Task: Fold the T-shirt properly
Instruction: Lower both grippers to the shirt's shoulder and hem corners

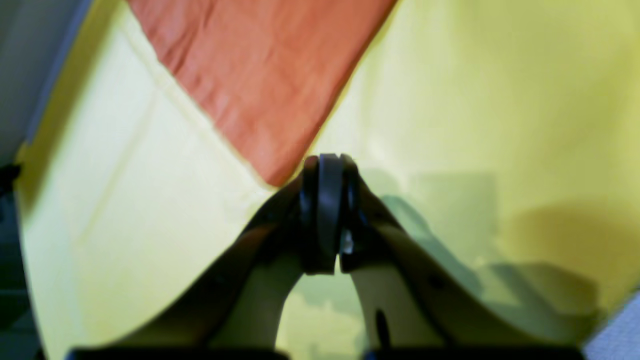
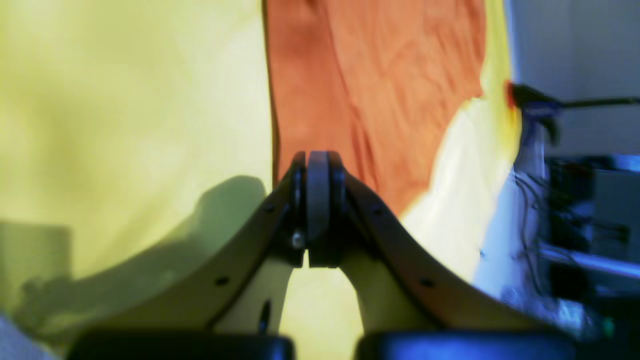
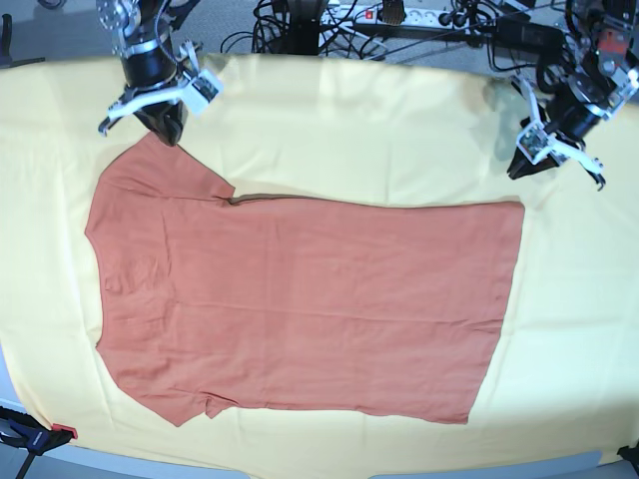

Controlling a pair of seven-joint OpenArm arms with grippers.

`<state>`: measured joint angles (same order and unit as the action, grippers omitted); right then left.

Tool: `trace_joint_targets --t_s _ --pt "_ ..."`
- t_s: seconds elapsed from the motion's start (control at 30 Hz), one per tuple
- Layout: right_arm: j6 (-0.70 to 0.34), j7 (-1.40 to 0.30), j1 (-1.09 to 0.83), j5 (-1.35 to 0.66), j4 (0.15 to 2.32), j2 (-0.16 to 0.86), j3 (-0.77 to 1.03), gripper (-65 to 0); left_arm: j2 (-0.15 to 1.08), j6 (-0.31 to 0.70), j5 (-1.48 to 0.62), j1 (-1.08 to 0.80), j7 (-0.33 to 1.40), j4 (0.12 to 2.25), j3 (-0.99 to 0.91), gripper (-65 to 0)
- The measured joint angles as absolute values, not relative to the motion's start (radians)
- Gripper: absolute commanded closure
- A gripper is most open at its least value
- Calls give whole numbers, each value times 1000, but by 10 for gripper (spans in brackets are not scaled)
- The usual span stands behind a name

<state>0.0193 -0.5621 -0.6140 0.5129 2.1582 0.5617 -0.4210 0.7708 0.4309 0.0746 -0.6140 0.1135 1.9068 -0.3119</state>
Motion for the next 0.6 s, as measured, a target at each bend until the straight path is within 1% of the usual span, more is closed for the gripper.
trace_joint_targets --t_s 0.1,0.23,0.3,0.33,0.37,0.4,0.47,0.5,0.53,0.6 --pt "-10 -558 -562 481 2132 558 -423 0 806 506 116 -536 38 1798 -270 0" --pt "-9 -559 -513 469 2060 559 -422 0 854 519 186 -418 -28 1716 -123 0" --pt "-11 -561 -504 432 2028 559 -421 0 877 522 212 -349 -31 1695 -40 -135" --pt "-12 -561 -503 429 2015 559 -421 -16 885 521 226 -312 -33 1684 1 -212" --pt "-12 -562 -506 430 2011 559 -422 -65 890 519 237 -274 -30 1674 38 -275" --pt "-13 -561 -508 430 2010 559 -422 -120 896 514 243 -237 -38 1664 74 -316" --pt "-4 -562 -505 439 2010 559 -422 -235 901 516 291 -165 -43 1649 139 -323" --pt "-4 -570 -503 437 2011 560 -421 -278 901 509 308 -133 -53 1635 170 -323" --pt "-4 -576 -500 437 2011 559 -421 -305 900 506 317 -102 -60 1617 202 -323" --pt "-4 -581 -501 437 2011 559 -421 -316 900 501 323 -37 -74 1573 269 -323"
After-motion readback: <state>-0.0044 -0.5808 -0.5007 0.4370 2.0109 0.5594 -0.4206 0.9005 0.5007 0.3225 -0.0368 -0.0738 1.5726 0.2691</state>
